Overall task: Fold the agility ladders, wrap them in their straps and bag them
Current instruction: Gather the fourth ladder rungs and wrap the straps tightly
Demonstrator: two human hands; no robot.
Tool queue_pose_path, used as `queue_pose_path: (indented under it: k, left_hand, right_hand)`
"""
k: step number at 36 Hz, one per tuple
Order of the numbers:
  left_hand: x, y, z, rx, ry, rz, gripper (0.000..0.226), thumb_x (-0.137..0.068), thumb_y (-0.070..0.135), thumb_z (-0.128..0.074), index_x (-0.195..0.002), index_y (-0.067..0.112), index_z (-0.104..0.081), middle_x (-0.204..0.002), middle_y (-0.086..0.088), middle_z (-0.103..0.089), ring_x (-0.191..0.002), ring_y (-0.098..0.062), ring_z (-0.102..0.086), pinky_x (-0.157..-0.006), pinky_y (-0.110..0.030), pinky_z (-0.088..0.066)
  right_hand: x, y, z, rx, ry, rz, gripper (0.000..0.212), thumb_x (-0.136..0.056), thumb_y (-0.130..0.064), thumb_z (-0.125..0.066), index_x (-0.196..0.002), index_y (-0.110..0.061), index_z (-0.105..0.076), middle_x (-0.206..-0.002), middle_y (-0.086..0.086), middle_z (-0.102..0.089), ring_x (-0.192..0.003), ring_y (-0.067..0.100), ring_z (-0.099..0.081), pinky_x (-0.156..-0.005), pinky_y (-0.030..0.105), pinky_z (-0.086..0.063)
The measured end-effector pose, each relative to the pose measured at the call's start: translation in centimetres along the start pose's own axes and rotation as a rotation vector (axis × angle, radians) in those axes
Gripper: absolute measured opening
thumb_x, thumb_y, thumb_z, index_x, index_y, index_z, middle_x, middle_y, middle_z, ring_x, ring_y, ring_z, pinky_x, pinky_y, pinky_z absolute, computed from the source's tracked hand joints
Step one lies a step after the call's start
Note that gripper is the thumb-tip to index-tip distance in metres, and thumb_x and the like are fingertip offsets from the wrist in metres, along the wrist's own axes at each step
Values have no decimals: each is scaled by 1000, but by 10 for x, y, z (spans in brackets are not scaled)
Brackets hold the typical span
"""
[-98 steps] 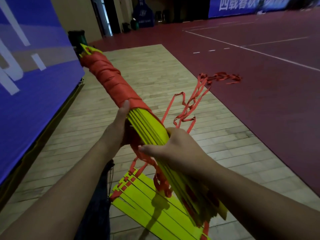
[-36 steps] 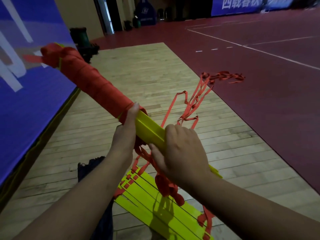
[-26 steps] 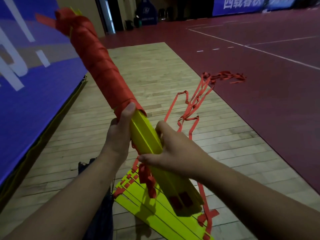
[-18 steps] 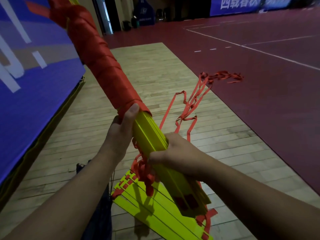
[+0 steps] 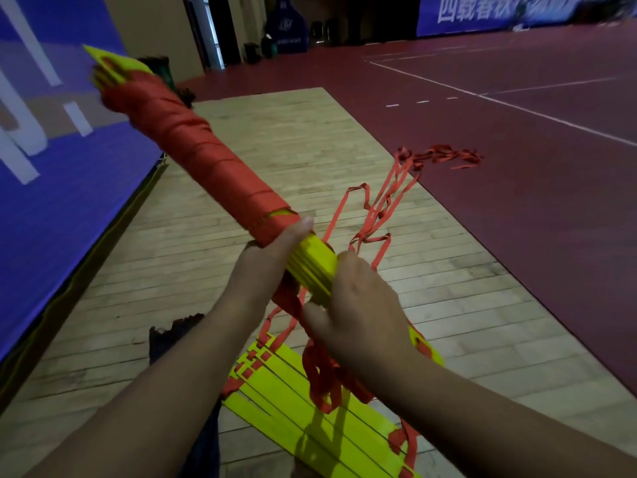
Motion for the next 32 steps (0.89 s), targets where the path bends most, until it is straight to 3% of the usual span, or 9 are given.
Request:
queue_pose_path:
  k: [2,4,8,12,15,21,25,29,32]
  left_hand:
    - [-1,2,14,61,69,-56,34,-59,51,-80,-77,23,-73,-80,-4,-71,-81,-28,-70,-86,-49,-56]
    - [-3,5,27,58,73,-112,34,-57,48,-78,-80,24,-70,-75,1,-69,-77,-24,-69,-78,-45,-57]
    - [-1,15,29,101,-34,-175,23,-58,48,-72,-70,28,-69,-70,0,-59,-74,-26,-58,-74,-44,-46]
    - [5,16,15,126,-142,-172,22,-63,50,-69,-67,29,-63,-73,-13,-45,-78,-32,-47,-72,-49,-37]
    - [2,11,18,145,-128,-156,39,-61,50,-70,-83,18,-62,-77,-16,-54,-74,-33,-56,-70,-47,-47]
    - [-8,-3,17,215,-156,0,45,-61,54,-72,-83,14,-69,-75,-11,-65,-68,-28,-64,-72,-39,-53]
    - [-13,-13,15,172,-155,41,46,-69,58,-67,-89,17,-67,-72,-3,-69,-69,-20,-68,-79,-40,-52]
    - [-20,-23,19,-45,-214,97,80,-47,89,-66,-89,22,-77,-94,-10,-77,-92,-30,-73,-90,-48,-53]
    - [-28,-28,24,-129,-188,142,87,-37,99,-61,-83,27,-79,-95,-10,-77,-95,-37,-71,-94,-53,-53]
  right_hand:
    - [2,-6,-4,-123,-18,41,46,-87,-50,-60,-115,-19,-41,-94,-5,-44,-82,17,-46,-67,33,-34]
    - [-1,-5,-7,-306,-160,-5,44,-88,-53,-63,-112,-24,-39,-94,-5,-52,-82,14,-56,-66,34,-47]
    - [-11,9,-7,-688,-528,-141,58,-76,-55,-80,-119,-26,-55,-106,-3,-71,-92,17,-72,-85,44,-61]
    - [6,-1,-16,-1082,-883,-267,39,-81,-34,-80,-111,-16,-63,-91,3,-76,-81,21,-74,-73,36,-60]
    - [24,-23,-24,-1402,-1111,-325,22,-92,-18,-66,-111,-9,-59,-97,16,-70,-81,32,-67,-73,39,-58]
    - [19,-31,-21,-1394,-910,-320,13,-93,-11,-67,-103,-7,-60,-77,15,-62,-65,27,-59,-62,34,-55]
    - [11,-14,-19,-1133,-732,-319,19,-88,-12,-74,-101,-3,-65,-75,16,-68,-62,28,-65,-59,33,-58]
    - [0,6,-10,-874,-606,-249,24,-84,-21,-80,-99,-5,-70,-79,15,-74,-64,23,-70,-60,31,-59]
    - [-6,18,-5,-780,-540,-231,22,-84,-23,-82,-94,-10,-67,-75,12,-73,-60,23,-71,-62,38,-60]
Point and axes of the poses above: each hand's wrist, its own x-axis away from the middle knuckle, its own z-axis out of the back of the hand, y = z × x, the point moved 7 cm from there along -x, towards the middle knuckle
